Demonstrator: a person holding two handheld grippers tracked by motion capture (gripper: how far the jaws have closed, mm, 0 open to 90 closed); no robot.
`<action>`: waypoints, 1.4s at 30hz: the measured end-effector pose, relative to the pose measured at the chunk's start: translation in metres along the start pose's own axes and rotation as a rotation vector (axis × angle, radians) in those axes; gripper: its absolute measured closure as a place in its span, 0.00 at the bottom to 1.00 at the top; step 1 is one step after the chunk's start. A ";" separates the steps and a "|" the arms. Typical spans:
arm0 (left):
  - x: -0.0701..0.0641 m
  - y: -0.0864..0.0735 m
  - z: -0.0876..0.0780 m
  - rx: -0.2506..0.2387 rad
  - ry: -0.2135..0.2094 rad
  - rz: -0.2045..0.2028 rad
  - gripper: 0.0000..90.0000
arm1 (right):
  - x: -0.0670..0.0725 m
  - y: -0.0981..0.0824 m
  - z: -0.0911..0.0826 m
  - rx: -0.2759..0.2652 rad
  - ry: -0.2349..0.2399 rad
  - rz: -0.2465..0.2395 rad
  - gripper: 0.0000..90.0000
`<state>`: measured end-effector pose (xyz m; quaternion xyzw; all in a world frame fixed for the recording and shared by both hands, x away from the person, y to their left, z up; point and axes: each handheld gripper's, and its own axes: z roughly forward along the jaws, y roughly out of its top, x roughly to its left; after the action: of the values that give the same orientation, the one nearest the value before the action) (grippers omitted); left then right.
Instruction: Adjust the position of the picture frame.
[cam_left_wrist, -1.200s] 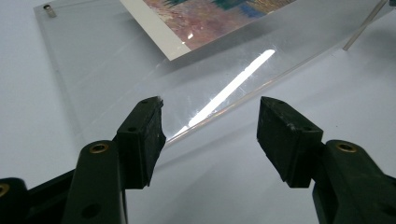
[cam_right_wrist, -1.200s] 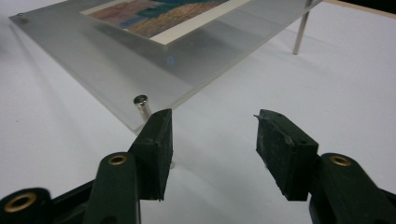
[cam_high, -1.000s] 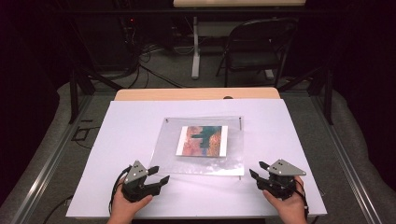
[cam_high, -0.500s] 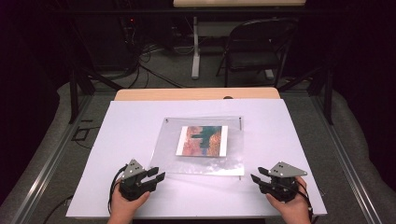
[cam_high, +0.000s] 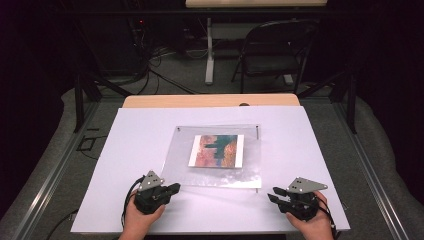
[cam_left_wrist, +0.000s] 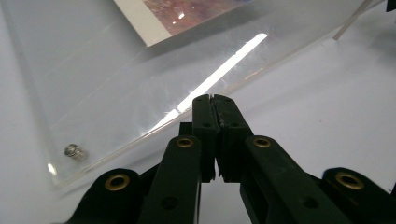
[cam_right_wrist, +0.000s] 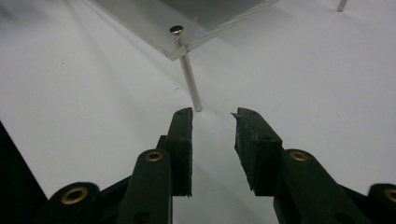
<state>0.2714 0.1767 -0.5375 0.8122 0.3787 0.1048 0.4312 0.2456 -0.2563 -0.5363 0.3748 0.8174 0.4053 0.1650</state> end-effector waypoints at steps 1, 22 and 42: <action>-0.002 0.001 0.002 0.003 -0.008 0.008 0.99 | 0.001 0.000 0.001 0.004 0.004 -0.004 0.75; -0.027 0.009 0.039 0.097 -0.068 0.049 1.00 | 0.005 0.016 0.042 0.006 0.045 -0.029 0.76; -0.046 0.027 0.071 0.114 -0.110 0.023 1.00 | 0.002 0.022 0.047 0.001 0.093 -0.019 0.91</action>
<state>0.2893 0.0913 -0.5519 0.8444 0.3504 0.0434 0.4030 0.2822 -0.2207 -0.5478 0.3479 0.8278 0.4204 0.1304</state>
